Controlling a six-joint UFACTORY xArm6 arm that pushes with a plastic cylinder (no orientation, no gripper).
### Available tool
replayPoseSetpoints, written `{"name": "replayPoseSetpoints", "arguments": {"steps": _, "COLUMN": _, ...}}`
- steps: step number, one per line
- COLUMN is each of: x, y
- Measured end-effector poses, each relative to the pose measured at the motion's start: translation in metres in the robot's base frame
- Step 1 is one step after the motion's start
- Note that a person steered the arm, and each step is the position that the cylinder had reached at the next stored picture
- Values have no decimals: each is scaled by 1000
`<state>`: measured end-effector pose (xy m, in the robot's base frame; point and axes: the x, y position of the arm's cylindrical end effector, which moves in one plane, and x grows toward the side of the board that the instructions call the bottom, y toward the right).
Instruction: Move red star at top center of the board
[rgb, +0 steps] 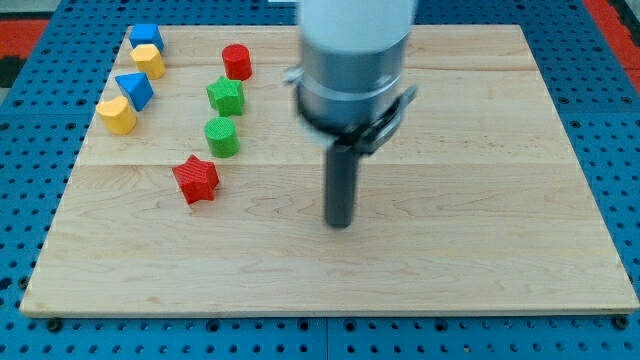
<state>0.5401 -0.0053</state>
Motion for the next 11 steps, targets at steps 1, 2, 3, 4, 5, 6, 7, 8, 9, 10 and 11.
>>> {"name": "replayPoseSetpoints", "arguments": {"steps": 1, "x": 32, "y": -60}}
{"name": "replayPoseSetpoints", "arguments": {"steps": 2, "x": 68, "y": -147}}
{"name": "replayPoseSetpoints", "arguments": {"steps": 3, "x": 57, "y": -259}}
{"name": "replayPoseSetpoints", "arguments": {"steps": 4, "x": 27, "y": -298}}
{"name": "replayPoseSetpoints", "arguments": {"steps": 5, "x": -25, "y": -299}}
{"name": "replayPoseSetpoints", "arguments": {"steps": 6, "x": -74, "y": -274}}
{"name": "replayPoseSetpoints", "arguments": {"steps": 7, "x": -98, "y": -273}}
{"name": "replayPoseSetpoints", "arguments": {"steps": 8, "x": -145, "y": -281}}
{"name": "replayPoseSetpoints", "arguments": {"steps": 9, "x": -203, "y": -281}}
{"name": "replayPoseSetpoints", "arguments": {"steps": 10, "x": -256, "y": -271}}
{"name": "replayPoseSetpoints", "arguments": {"steps": 11, "x": -279, "y": -269}}
